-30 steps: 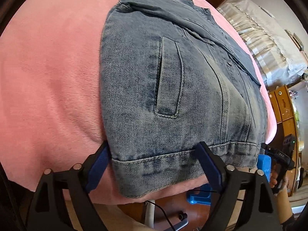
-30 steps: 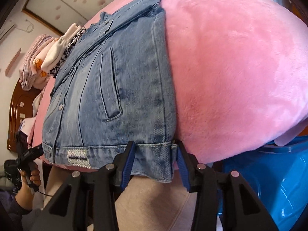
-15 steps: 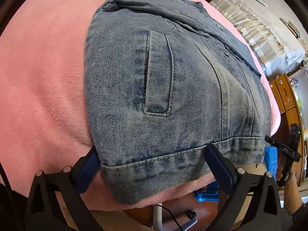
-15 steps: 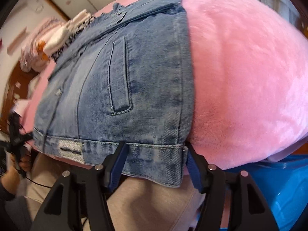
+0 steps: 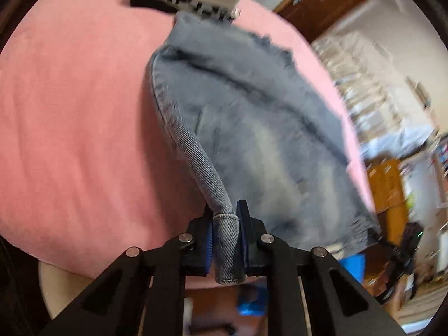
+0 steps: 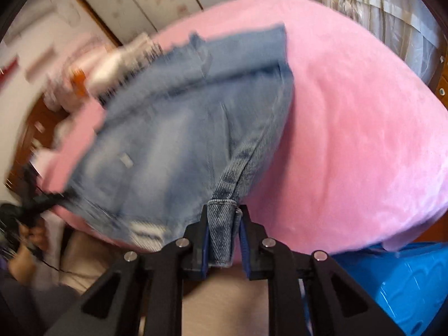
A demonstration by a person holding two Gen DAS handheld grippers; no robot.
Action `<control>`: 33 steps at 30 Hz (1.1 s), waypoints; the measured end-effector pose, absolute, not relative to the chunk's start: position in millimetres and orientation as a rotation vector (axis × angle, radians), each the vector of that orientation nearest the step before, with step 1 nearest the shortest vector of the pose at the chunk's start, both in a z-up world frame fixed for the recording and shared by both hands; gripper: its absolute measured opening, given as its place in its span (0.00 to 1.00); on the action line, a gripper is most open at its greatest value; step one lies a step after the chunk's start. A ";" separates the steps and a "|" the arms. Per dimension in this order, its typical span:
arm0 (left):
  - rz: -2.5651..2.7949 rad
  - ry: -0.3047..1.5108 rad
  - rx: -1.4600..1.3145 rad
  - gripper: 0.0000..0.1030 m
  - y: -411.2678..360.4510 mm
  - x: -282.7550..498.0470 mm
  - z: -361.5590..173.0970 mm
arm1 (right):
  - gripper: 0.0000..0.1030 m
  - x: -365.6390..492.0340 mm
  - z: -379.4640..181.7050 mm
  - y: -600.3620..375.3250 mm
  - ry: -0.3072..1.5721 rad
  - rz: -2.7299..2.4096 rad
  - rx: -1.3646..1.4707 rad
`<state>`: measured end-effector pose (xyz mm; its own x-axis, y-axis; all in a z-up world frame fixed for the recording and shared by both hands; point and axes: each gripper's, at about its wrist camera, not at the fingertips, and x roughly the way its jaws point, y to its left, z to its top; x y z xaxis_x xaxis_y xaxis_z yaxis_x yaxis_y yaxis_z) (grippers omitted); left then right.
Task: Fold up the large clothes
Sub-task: 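Lift the hem and fold it toward the collar, then open both grippers, then grasp the folded hem edge with both grippers again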
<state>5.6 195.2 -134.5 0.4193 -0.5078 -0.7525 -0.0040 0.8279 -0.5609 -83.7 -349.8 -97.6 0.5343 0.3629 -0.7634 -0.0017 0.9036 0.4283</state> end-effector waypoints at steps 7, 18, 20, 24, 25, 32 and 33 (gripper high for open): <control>-0.321 0.940 -0.753 0.12 211.3 59.7 -79.9 | 0.16 -13.1 -41.8 -359.4 0.847 0.282 0.612; -0.121 0.982 -0.857 0.28 241.8 213.7 -79.9 | 0.31 151.7 -49.4 -391.1 0.899 0.074 0.768; -0.071 1.021 -0.820 0.51 243.8 232.7 -94.1 | 0.46 171.0 -65.2 -394.3 0.950 0.028 0.745; -0.049 1.052 -0.770 0.64 242.8 256.4 -113.7 | 0.48 183.8 -87.2 -394.7 0.992 0.018 0.669; -0.055 1.061 -0.747 0.64 241.1 259.2 -117.0 | 0.49 185.0 -91.1 -393.6 0.997 0.024 0.641; -0.155 1.137 -0.388 0.64 199.3 271.1 -140.1 | 0.51 199.6 -123.4 -367.9 1.081 0.075 0.354; -0.166 1.143 -0.354 0.64 194.9 270.9 -143.0 | 0.51 201.5 -126.8 -364.1 1.087 0.084 0.326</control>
<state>270.9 194.9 -143.0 0.4101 -0.3074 -0.8587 -0.0508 0.9323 -0.3581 201.5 -364.1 -126.8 0.4672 0.2259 -0.8548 0.0914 0.9493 0.3008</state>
